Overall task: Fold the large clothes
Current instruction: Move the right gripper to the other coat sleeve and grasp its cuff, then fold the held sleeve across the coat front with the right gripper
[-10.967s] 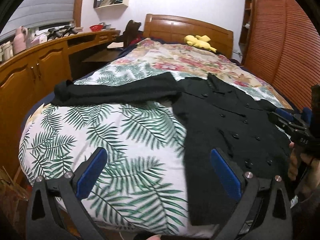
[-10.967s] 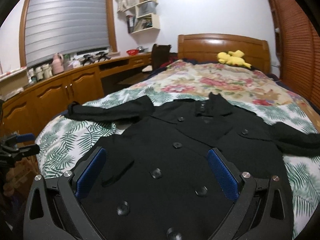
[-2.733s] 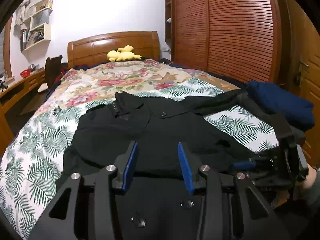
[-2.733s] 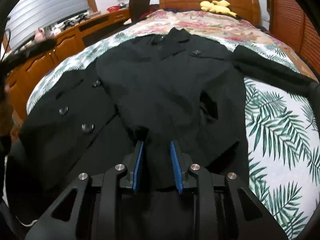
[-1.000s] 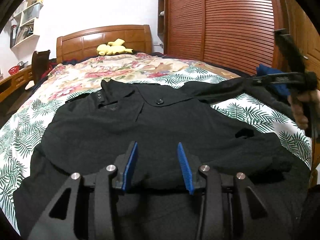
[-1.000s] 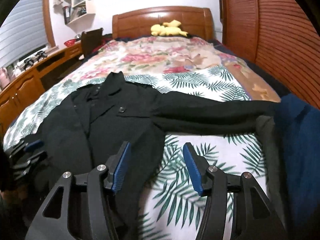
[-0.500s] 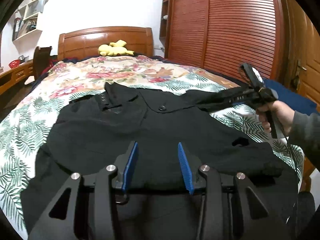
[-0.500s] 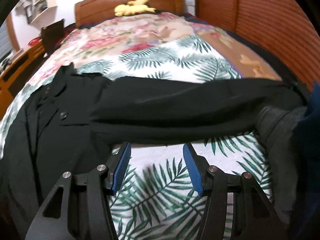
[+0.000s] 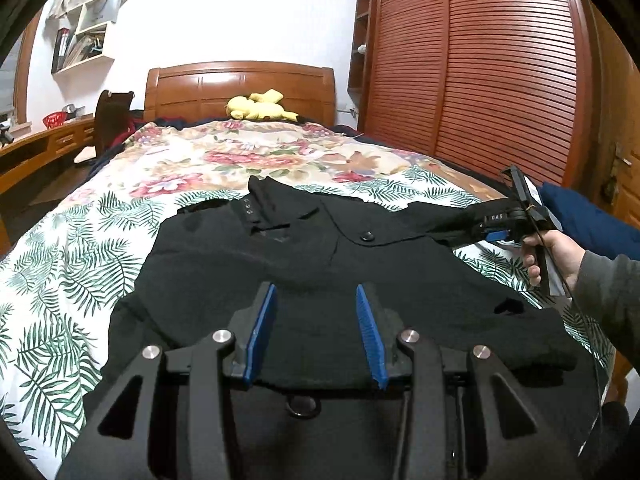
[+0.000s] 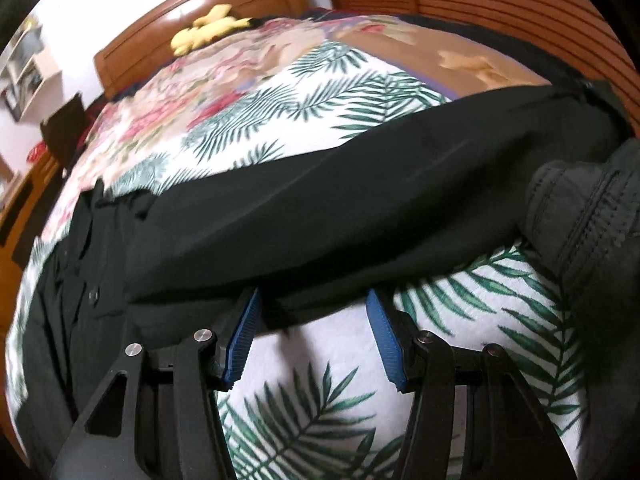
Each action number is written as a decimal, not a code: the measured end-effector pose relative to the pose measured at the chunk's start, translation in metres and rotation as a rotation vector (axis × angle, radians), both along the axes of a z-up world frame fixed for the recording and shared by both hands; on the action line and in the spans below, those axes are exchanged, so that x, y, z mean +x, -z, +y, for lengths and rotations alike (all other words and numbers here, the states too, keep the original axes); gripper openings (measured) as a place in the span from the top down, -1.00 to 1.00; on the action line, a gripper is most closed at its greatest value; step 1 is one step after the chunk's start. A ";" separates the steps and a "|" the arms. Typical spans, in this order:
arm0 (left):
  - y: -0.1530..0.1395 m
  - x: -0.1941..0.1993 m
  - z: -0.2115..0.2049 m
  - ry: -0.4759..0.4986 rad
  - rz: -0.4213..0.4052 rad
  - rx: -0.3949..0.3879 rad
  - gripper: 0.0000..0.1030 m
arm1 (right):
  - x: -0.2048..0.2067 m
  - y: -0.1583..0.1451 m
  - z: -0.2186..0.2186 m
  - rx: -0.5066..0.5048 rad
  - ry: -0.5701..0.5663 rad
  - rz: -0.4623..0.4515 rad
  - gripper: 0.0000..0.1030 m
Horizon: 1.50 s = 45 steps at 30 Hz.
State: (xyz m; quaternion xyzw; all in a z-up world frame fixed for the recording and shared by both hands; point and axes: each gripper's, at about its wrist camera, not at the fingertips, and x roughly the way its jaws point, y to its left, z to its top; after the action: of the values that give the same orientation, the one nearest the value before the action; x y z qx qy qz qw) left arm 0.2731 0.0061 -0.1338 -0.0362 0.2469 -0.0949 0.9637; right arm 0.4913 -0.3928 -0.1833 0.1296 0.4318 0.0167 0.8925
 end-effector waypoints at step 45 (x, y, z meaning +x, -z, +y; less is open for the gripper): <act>0.003 -0.001 -0.004 0.049 0.027 -0.002 0.23 | -0.101 -0.090 0.111 -0.235 -0.283 -0.178 -0.16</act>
State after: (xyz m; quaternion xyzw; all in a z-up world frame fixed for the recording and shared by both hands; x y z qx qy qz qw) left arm 0.2725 0.0019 -0.1371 -0.0323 0.2605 -0.1180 0.9577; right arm 0.3899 -0.2818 -0.0934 -0.0393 0.3643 0.1028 0.9248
